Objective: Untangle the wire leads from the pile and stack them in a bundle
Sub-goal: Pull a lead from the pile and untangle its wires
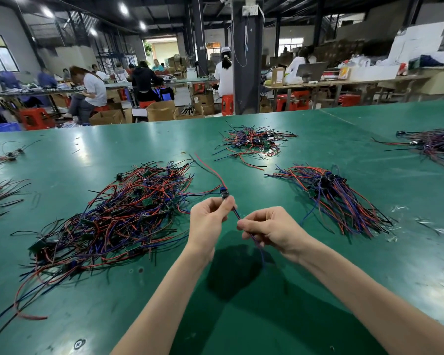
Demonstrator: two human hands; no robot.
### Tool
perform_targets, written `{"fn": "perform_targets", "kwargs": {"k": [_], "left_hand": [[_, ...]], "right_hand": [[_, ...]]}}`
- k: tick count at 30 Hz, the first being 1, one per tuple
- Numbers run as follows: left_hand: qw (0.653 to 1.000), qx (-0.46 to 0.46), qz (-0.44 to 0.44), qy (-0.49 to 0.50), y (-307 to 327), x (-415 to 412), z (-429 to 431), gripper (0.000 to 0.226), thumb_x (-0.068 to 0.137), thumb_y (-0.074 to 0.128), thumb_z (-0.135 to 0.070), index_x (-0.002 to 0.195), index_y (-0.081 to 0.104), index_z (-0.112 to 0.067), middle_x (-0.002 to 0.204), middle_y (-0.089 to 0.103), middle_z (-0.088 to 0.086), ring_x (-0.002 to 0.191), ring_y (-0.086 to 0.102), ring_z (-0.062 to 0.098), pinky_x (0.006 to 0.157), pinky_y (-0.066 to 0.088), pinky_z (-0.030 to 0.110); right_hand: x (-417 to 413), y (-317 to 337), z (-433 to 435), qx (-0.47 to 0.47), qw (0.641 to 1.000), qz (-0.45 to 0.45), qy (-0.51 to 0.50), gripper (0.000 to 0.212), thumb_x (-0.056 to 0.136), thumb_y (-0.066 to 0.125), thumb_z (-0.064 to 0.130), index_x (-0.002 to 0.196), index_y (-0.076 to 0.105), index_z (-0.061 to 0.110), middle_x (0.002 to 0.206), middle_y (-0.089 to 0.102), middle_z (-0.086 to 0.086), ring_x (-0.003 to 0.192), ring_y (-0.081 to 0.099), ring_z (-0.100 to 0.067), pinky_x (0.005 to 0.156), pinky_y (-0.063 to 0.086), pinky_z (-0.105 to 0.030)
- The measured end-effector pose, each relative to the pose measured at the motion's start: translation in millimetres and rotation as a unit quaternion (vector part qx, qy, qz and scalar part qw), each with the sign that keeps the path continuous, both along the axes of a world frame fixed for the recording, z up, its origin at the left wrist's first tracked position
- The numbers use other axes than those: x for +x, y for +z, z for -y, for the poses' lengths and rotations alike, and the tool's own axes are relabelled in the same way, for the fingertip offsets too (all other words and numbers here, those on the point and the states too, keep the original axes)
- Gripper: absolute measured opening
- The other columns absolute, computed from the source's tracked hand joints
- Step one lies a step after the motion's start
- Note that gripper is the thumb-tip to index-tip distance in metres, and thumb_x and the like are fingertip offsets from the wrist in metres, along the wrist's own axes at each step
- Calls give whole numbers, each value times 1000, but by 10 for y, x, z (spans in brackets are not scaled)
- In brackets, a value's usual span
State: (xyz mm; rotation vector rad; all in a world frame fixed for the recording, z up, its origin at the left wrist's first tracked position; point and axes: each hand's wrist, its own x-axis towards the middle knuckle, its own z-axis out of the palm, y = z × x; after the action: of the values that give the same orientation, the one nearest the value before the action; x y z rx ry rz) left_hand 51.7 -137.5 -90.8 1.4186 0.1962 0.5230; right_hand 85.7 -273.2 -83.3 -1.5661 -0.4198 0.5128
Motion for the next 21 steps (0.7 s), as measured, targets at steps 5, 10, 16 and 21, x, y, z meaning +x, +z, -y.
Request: {"fn": "perform_targets", "kwargs": {"k": [5, 10, 16, 21], "left_hand": [[998, -19, 16, 61, 20, 33, -167, 24, 89, 64, -13, 64, 64, -12, 58, 56, -7, 49, 38, 3, 56, 33, 18], [990, -67, 19, 125, 40, 51, -374, 25, 89, 65, -13, 63, 64, -14, 53, 55, -11, 48, 37, 5, 56, 34, 19], [987, -66, 13, 143, 11, 68, -427, 24, 88, 66, -16, 64, 65, -15, 52, 57, -14, 49, 38, 5, 57, 37, 20], [987, -42, 16, 151, -3, 87, -370, 26, 89, 65, -18, 64, 64, -14, 62, 48, 1, 52, 34, 10, 54, 32, 24]], "right_hand": [[-59, -3, -25, -12, 1000, -5, 15, 15, 84, 67, 3, 69, 62, 3, 51, 63, -3, 33, 40, -4, 35, 35, -15], [-130, -25, -67, -26, 999, 2, 40, 17, 84, 67, 3, 68, 62, 3, 52, 63, -4, 34, 38, -6, 36, 35, -17], [-201, -14, -89, -33, 996, -11, 80, 9, 86, 65, 1, 77, 64, 2, 58, 66, -5, 38, 43, -6, 41, 41, -17], [-271, -4, -110, -22, 992, -59, 107, 12, 87, 63, 2, 75, 61, 3, 54, 64, -7, 36, 41, -5, 39, 38, -16]]}}
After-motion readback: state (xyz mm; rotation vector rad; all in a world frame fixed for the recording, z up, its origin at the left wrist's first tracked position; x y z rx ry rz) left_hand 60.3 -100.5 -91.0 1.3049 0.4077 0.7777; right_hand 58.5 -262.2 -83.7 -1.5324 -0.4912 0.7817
